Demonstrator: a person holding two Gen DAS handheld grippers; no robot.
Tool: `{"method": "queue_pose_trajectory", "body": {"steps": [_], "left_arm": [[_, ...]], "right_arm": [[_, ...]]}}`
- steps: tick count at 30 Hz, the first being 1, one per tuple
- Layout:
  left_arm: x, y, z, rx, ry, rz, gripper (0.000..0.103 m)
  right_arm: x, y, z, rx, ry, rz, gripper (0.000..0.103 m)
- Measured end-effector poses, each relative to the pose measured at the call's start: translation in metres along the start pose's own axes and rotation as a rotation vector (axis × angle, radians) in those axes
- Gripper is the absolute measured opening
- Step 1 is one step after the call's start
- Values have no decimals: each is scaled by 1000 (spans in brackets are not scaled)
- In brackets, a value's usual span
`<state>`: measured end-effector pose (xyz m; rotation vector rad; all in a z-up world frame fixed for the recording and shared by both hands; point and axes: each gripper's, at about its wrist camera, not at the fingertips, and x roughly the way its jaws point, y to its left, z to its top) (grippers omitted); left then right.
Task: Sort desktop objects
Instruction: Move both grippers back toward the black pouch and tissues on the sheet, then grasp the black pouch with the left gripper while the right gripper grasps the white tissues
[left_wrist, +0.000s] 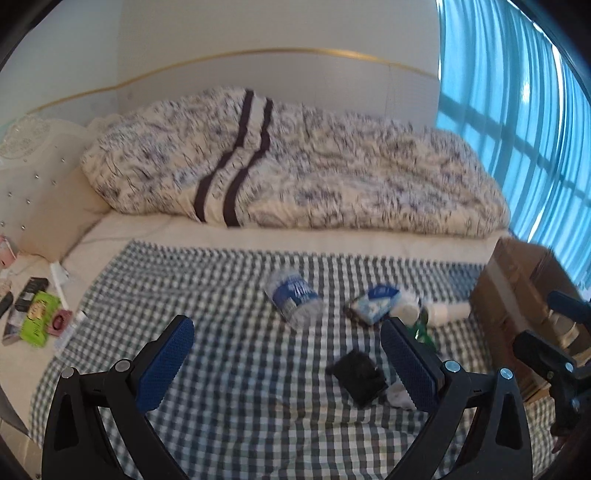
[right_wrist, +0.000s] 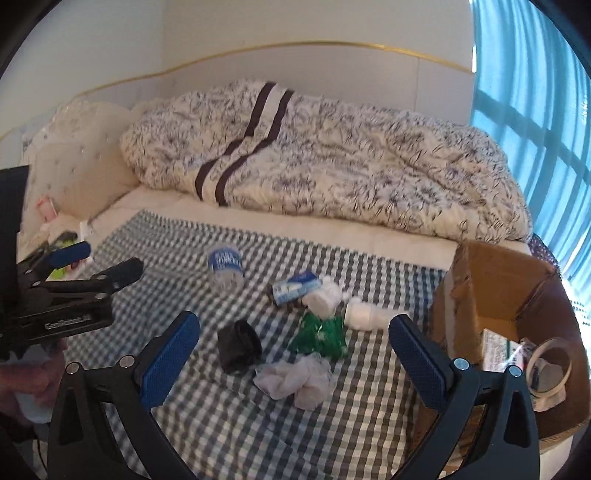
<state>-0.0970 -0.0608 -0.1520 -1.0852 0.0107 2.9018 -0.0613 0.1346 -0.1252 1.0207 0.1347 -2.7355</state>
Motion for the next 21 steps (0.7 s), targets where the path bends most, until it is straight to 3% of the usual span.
{"method": "queue_pose_trajectory", "body": {"steps": [13,21], "left_arm": [[81,-33,-32,17,146,-55,103],[118,-51,-45,30,205,-63,103]], "right_arm": [[63,-29,-45,39,139,27,102],[92,-37,-65,44,225,71,83]]}}
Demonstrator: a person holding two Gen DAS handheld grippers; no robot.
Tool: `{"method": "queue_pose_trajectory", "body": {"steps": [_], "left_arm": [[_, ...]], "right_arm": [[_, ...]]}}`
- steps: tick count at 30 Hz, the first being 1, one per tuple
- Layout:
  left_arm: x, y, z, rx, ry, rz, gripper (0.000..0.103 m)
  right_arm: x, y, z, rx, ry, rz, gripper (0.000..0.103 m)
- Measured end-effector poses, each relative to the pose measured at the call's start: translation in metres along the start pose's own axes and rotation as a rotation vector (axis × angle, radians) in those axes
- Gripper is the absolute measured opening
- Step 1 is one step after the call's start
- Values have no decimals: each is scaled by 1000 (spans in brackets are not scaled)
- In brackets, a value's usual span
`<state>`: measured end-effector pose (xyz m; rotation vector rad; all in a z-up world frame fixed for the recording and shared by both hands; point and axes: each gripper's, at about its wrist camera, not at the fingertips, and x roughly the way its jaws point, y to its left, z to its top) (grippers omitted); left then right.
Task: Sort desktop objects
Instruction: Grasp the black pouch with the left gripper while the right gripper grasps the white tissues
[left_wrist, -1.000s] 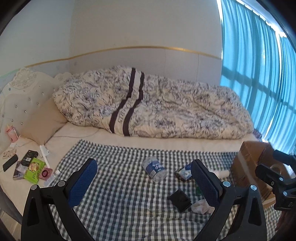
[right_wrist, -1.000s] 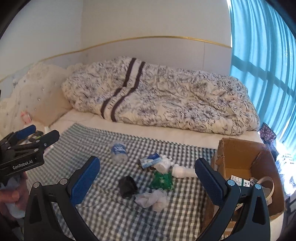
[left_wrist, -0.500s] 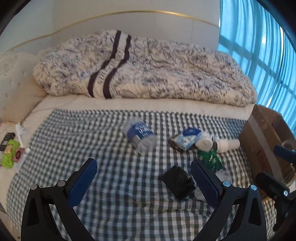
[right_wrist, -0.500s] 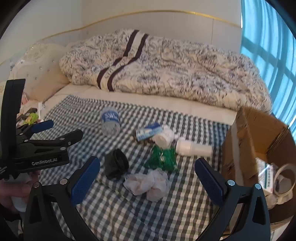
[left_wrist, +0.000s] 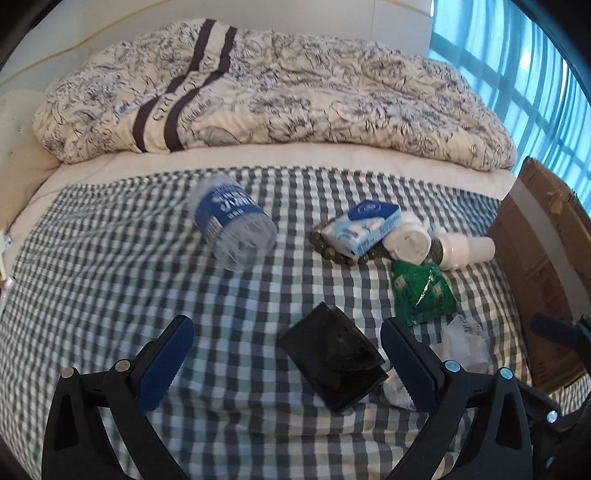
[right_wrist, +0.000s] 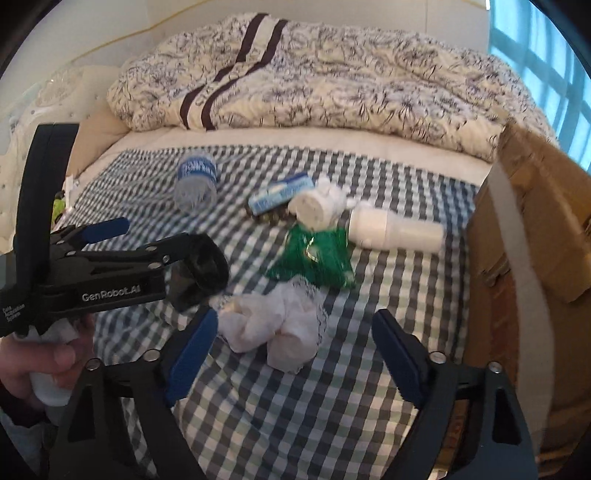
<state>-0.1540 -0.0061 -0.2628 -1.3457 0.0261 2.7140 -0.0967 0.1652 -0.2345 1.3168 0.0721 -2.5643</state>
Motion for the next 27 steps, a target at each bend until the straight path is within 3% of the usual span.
{"method": "queue_pose_trajectory", "body": {"steps": [7,14,17,21,25,27], "left_arm": [[28,-8,-6,13,40,7,103],[48,0,-27,-64,73,-18,103],[44,-8,-32,-12,41,14,91],[36,-2,-28,-42,10,-9,79],[28,7,-24,-69,-20,12,77],[27,12,-24,-87,-21,4,61]], "right_arm": [[26,-4,-3,20,32,23,83],[43,-2,-6,33,48,19,83],[50,-2,-9,36,62,23,83],[52,-1,-10,38,62,24,83],[52,1,-9,30,54,11,83],[53,2,-9,27,57,8,83]]}}
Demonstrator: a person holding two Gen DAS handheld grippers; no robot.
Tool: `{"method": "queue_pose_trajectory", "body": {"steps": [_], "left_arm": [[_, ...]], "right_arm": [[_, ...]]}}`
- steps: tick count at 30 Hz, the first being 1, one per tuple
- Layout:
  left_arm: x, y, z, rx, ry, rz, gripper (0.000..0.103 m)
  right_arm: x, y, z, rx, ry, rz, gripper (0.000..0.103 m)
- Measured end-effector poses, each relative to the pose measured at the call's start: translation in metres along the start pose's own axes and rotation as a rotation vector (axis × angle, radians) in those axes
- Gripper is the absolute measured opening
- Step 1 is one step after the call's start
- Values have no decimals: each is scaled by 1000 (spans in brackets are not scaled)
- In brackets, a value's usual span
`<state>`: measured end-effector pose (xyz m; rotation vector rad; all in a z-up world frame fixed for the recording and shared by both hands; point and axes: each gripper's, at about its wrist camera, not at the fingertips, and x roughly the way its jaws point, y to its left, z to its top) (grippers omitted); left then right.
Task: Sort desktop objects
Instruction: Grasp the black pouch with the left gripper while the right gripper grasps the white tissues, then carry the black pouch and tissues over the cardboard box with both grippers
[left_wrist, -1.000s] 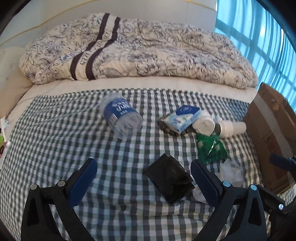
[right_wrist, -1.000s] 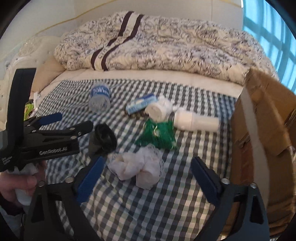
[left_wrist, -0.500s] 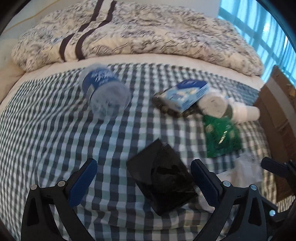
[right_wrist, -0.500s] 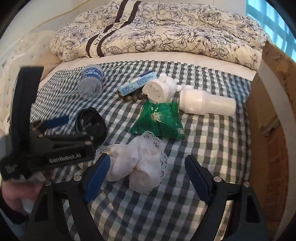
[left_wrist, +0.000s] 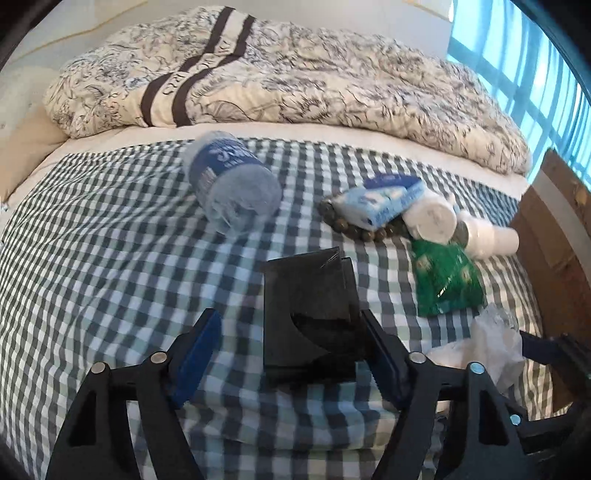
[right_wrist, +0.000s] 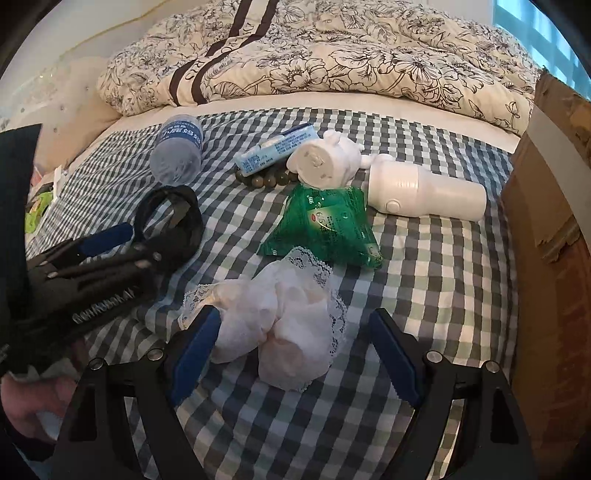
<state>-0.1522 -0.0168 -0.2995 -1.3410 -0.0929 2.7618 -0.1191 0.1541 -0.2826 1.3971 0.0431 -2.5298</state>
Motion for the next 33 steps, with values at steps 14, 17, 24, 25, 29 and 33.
{"method": "queue_pose_trajectory", "body": {"steps": [14,17,24,25,29,33], "left_arm": [[-13,11,0,-31,-30,-15,48],[-20,13,1,-30,-40,-6,48],[-43,16,1,-25,-63,1,48],[-47,15,1,-24,-67,2,48],[-68,12,4,-11,-95,12,48],[-91,12,7,-6,-128,16,48]], "right_arm": [[1,14,3,-51,8,8,23],[-6,15,3,-52,1,20,19],[-35,18,5,-44,-42,38,16],[-40,18,5,-42,-50,38,16],[-60,19,7,-38,-86,47,16],[-85,21,9,-41,-127,45,16]]}}
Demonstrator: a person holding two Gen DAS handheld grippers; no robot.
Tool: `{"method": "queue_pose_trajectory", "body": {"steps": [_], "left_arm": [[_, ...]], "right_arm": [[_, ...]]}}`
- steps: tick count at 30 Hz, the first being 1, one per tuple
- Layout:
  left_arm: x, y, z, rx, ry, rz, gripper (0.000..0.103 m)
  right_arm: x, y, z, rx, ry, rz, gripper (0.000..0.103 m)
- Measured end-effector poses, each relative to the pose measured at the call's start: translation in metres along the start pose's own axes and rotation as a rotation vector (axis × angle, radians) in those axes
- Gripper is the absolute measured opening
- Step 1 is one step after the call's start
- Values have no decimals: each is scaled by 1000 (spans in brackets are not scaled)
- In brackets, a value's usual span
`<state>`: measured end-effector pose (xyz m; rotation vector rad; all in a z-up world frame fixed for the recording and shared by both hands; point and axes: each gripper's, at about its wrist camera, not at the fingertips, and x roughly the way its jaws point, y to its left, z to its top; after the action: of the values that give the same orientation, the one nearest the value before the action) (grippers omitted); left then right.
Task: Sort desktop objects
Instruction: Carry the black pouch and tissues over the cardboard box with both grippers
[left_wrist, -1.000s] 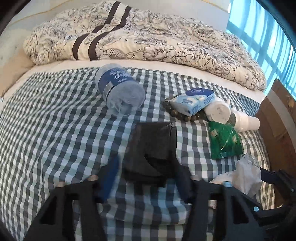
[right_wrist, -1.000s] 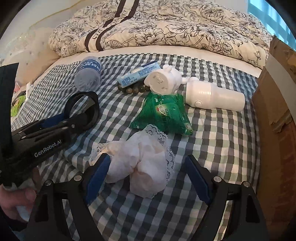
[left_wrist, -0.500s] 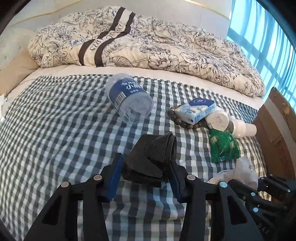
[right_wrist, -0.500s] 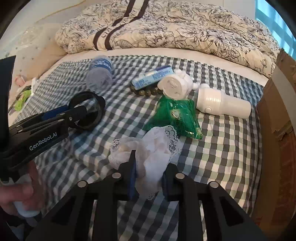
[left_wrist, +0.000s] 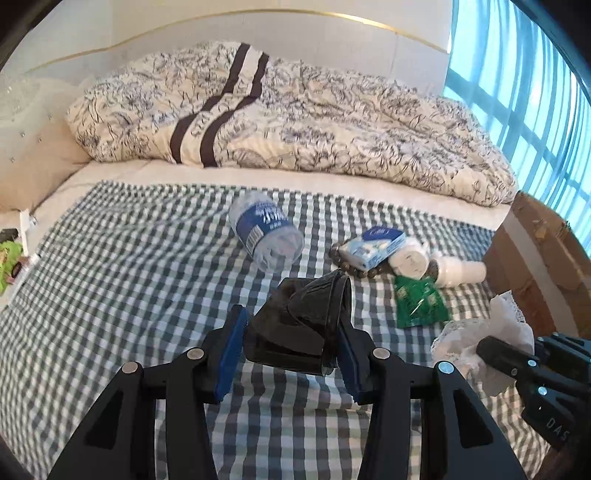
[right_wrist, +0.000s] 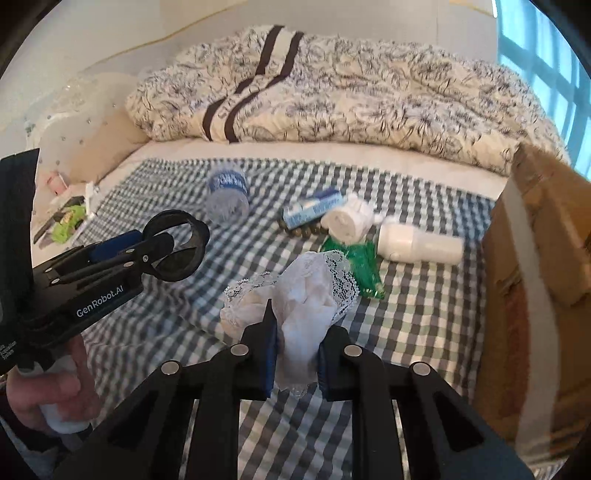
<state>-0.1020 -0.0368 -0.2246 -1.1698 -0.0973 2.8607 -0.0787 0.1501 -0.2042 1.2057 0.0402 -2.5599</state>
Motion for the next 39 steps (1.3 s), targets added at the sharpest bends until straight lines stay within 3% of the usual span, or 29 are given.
{"method": "queue_pose_trajectory", "body": {"steps": [27,39], "left_arm": [[-206,-24,43,45,-317,24,48],[-246,-45,50,55,-371,32,48]], "right_arm": [[-179,41,28,-44,-324,-35,16],[-217,26,22,-29,-393,-25,16]]}}
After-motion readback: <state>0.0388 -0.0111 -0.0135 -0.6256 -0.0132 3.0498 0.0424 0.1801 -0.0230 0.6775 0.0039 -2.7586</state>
